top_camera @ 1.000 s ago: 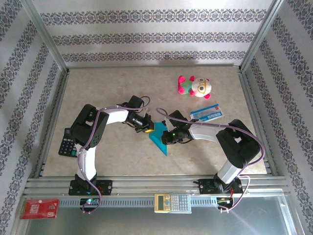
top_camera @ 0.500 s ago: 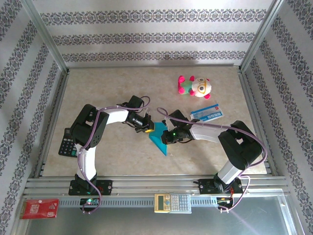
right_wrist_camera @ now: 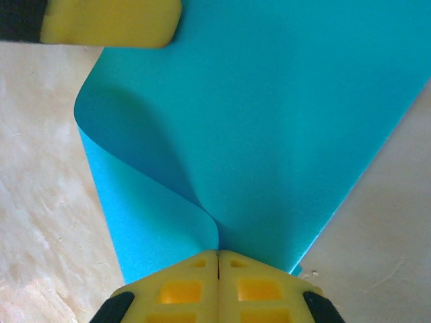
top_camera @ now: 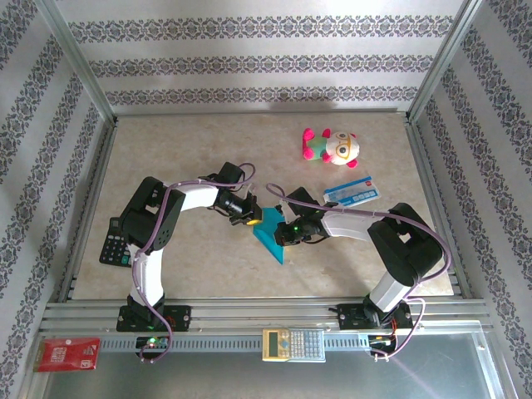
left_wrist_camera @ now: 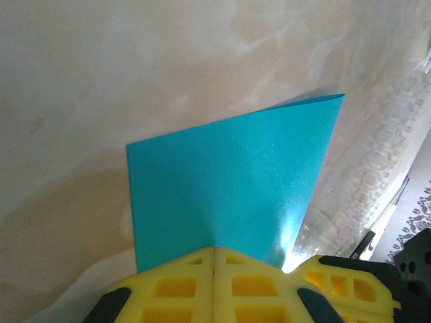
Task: Fold a paper plane with a square sheet of paper (pick it up from the middle)
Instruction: Third fold the triangle at the center of the table.
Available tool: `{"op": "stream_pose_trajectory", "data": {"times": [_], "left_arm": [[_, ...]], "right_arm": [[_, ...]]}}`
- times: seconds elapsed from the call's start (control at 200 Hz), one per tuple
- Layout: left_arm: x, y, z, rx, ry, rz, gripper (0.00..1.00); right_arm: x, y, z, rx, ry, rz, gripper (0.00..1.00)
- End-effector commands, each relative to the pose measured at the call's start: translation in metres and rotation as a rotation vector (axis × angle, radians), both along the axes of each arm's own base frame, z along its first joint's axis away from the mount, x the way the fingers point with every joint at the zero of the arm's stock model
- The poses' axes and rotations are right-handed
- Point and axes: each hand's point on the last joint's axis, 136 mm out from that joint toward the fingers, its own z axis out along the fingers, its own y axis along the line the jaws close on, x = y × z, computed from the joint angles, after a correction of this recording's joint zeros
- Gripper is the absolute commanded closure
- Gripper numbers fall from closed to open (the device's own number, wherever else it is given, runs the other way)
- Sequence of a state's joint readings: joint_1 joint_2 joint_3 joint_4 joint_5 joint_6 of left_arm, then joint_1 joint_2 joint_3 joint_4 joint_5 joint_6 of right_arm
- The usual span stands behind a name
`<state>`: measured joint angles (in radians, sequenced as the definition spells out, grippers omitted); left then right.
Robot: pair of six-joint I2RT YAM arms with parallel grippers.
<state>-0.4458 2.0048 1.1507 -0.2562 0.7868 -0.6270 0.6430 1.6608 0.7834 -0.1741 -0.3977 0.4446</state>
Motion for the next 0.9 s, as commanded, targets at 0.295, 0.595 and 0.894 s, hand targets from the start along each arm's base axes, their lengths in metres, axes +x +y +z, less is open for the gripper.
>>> {"op": "stream_pose_trajectory", "data": {"times": [0.295,0.595,0.894], "left_arm": [[-0.0153,0.0114,-0.0303,0.101,0.07,-0.011,0.92],[-0.0158,0.0109,-0.0302,0.099,0.07,-0.013,0.92],[-0.0152,0.0105,-0.0298,0.099,0.069,-0.012,0.92]], "right_arm": [[-0.0066,-0.0163,-0.0199,-0.068,0.034,-0.014,0.98],[-0.0078,-0.0175,-0.0219,-0.074,0.039,-0.011,0.98],[-0.0081,-0.0181,-0.0205,-0.074,0.037,-0.011,0.98]]}}
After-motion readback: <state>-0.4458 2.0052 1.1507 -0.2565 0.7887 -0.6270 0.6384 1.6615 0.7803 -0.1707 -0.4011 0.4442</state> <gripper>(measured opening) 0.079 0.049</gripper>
